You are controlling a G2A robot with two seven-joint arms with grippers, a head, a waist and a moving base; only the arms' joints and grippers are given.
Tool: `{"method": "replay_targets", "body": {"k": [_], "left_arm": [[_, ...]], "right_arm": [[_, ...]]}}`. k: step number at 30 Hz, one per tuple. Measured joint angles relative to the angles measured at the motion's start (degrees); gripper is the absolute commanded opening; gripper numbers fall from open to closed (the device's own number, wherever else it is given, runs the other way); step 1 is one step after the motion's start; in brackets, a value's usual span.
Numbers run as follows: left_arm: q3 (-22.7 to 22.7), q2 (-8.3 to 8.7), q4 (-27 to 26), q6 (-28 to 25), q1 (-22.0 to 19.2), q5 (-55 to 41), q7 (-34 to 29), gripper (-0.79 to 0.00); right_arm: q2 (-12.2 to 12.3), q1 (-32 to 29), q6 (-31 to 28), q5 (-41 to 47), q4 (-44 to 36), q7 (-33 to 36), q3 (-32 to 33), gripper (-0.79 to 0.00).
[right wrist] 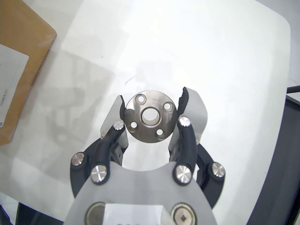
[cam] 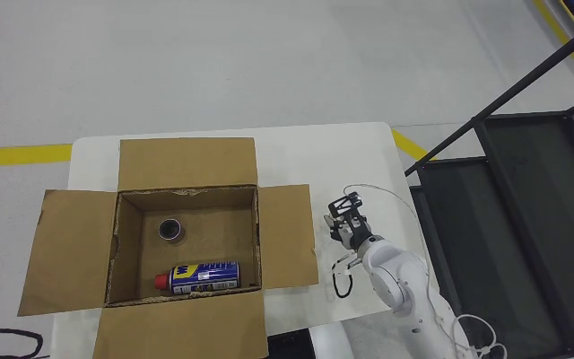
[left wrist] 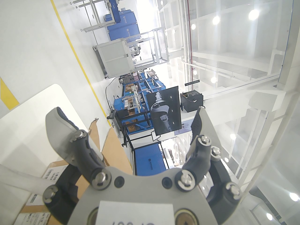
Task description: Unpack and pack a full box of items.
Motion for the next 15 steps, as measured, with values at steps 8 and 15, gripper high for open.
{"method": "replay_targets", "body": {"k": [8, 15], "left_arm": [[0.00, 0.00, 0.00, 0.00, 0.00, 0.00, 0.00, 0.000], [0.00, 0.00, 0.00, 0.00, 0.00, 0.00, 0.00, 0.000]], "right_arm": [[0.42, -0.75, -0.34, -1.05, -4.67, 1.77, 0.92, -0.785], [0.79, -0.92, -1.49, -2.32, -9.32, 3.95, 1.29, -0.785]]}}
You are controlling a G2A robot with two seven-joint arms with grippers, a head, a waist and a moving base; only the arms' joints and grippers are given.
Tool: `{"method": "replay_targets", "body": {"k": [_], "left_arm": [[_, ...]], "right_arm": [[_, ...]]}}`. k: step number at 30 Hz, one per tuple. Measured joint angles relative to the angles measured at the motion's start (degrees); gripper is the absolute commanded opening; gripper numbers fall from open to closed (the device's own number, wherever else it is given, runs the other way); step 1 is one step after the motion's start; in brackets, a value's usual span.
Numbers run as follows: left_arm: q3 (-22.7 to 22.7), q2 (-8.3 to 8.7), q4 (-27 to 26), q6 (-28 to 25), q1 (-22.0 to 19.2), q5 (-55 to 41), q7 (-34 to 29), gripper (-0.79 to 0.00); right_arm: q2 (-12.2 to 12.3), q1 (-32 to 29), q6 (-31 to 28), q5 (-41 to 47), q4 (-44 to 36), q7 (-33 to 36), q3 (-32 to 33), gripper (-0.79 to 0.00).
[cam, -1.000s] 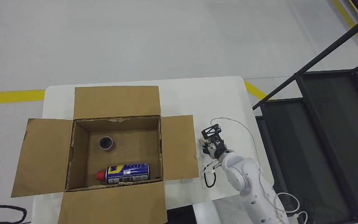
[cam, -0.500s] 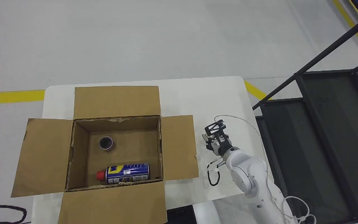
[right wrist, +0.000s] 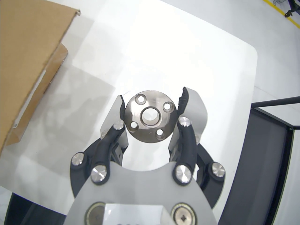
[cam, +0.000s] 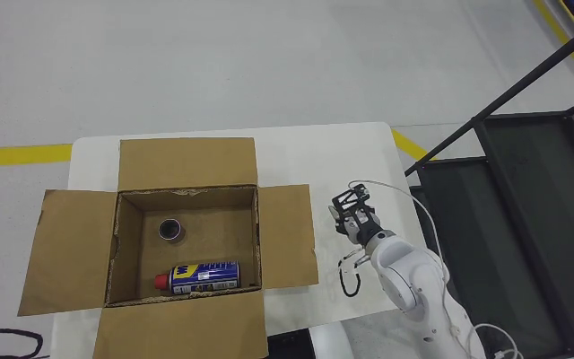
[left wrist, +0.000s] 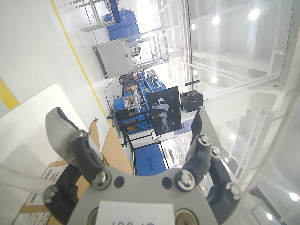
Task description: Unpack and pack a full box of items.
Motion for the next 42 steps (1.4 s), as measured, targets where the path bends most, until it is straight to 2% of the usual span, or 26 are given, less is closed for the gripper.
{"method": "replay_targets", "body": {"k": [11, 24, 42], "left_arm": [[0.00, 0.00, 0.00, 0.00, 0.00, 0.00, 0.00, 0.000], [0.00, 0.00, 0.00, 0.00, 0.00, 0.00, 0.00, 0.000], [0.00, 0.00, 0.00, 0.00, 0.00, 0.00, 0.00, 0.000]], "right_arm": [[0.42, 2.11, -2.14, -1.38, -5.10, 2.71, -1.07, -0.785], [0.77, 5.33, -4.31, 0.75, -8.46, 2.30, -1.84, -0.785], [0.52, 17.55, -6.27, 3.96, -8.38, 10.93, -11.41, -0.785]]}}
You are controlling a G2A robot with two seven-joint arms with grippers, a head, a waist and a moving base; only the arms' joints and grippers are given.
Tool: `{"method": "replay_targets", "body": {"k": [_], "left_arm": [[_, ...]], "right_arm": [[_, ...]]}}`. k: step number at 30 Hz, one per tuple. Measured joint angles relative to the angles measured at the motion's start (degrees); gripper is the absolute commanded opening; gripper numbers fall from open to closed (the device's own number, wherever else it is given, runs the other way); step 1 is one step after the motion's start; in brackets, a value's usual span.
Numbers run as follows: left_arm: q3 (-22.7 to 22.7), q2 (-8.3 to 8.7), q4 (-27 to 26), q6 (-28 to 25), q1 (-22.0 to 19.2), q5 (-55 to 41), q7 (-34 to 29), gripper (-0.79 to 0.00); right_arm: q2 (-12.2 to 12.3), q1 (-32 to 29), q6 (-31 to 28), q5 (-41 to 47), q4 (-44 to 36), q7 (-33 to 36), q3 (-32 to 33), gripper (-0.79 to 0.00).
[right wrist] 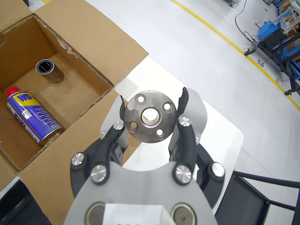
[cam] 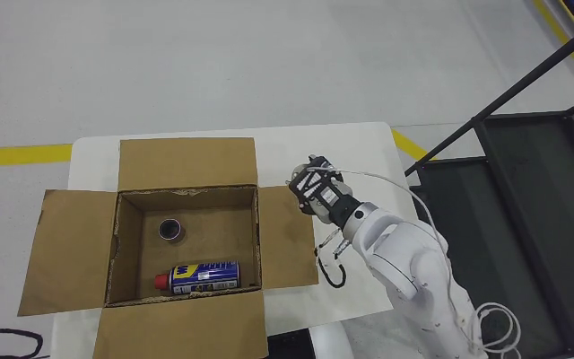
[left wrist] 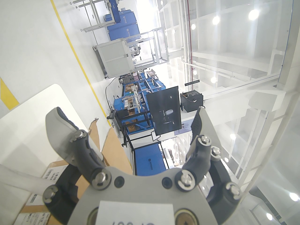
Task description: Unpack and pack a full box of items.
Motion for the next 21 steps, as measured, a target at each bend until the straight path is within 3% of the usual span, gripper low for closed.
{"method": "replay_targets", "body": {"k": [9, 21], "left_arm": [[0.00, 0.00, 0.00, 0.00, 0.00, 0.00, 0.00, 0.000], [0.00, 0.00, 0.00, 0.00, 0.00, 0.00, 0.00, 0.000]], "right_arm": [[-0.50, 7.94, 0.21, 2.73, 1.76, 5.41, -5.09, -0.785], [-2.50, 22.33, 1.31, 6.32, 9.72, 14.79, -17.36, -0.785]]}}
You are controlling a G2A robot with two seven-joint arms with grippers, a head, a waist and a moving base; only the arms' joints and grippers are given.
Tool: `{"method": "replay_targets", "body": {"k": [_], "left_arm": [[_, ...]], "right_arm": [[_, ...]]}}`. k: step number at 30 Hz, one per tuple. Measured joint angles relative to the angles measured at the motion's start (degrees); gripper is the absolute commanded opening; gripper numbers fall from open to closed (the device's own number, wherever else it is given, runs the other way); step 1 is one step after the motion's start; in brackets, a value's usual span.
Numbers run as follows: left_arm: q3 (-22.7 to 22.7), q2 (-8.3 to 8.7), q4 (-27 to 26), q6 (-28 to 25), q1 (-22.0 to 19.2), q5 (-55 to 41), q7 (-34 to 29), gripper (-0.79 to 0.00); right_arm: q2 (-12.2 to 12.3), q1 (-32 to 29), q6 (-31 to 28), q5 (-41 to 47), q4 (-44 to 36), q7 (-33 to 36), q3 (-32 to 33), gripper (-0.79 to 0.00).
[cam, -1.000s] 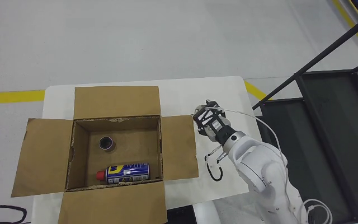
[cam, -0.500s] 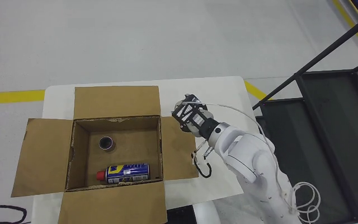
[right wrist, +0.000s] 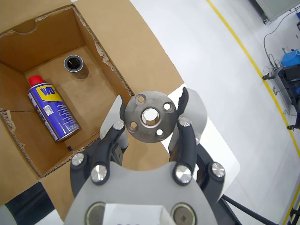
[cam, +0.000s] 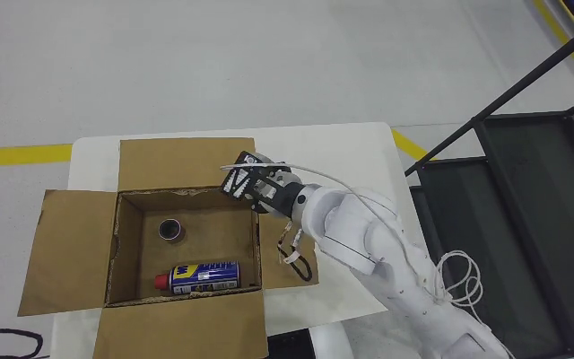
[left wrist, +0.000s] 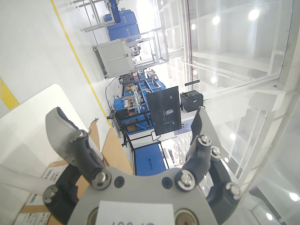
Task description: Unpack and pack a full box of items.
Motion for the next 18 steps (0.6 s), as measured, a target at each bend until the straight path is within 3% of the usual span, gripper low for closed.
{"method": "replay_targets", "body": {"k": [10, 18], "left_arm": [[0.00, 0.00, 0.00, 0.00, 0.00, 0.00, 0.00, 0.000], [0.00, 0.00, 0.00, 0.00, 0.00, 0.00, 0.00, 0.000]], "right_arm": [[-3.09, 11.00, 1.66, 6.07, 10.89, 3.38, -11.11, -0.785], [-5.49, 16.30, 1.69, 11.07, 18.37, 2.88, -17.02, -0.785]]}}
